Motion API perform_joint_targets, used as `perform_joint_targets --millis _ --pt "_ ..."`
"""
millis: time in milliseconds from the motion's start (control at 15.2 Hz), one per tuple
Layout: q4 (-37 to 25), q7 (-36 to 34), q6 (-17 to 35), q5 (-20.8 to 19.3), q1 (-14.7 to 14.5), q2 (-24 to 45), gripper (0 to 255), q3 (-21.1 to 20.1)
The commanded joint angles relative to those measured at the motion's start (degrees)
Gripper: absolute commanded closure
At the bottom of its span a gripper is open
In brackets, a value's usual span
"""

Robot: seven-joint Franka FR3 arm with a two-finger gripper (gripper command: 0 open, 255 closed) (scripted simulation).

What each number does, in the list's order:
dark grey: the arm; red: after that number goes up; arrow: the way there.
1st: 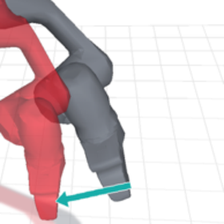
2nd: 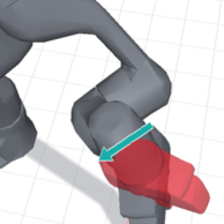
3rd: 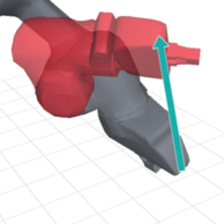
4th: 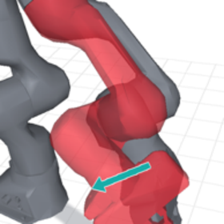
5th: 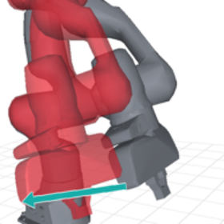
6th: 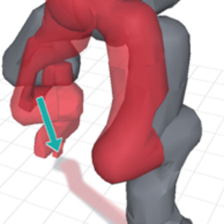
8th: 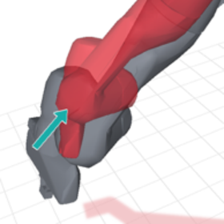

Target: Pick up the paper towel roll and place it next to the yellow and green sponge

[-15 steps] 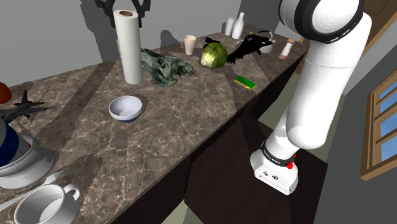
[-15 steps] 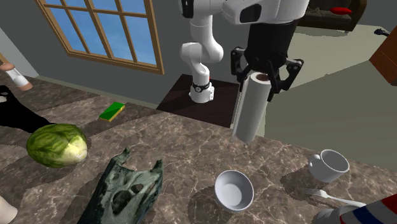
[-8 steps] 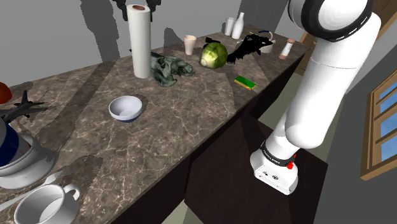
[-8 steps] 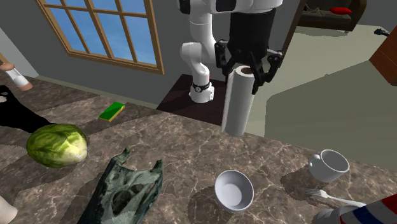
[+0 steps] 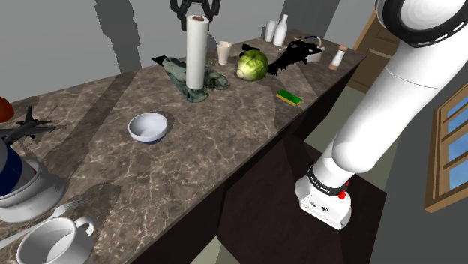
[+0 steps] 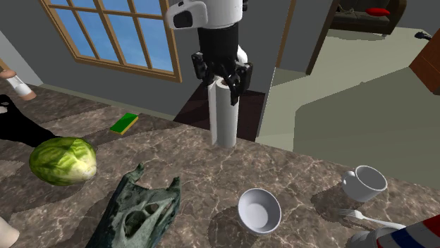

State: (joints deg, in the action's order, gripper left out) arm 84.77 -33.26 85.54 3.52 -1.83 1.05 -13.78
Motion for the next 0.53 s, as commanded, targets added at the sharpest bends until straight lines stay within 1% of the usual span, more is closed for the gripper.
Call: perform_joint_targets --millis 0,462 --pt "3.04 2.91 1.18 0.41 1.43 -1.72 255 1.35" --pt "10.41 12.80 4.53 0.66 6.00 -5.12 255 6.40"
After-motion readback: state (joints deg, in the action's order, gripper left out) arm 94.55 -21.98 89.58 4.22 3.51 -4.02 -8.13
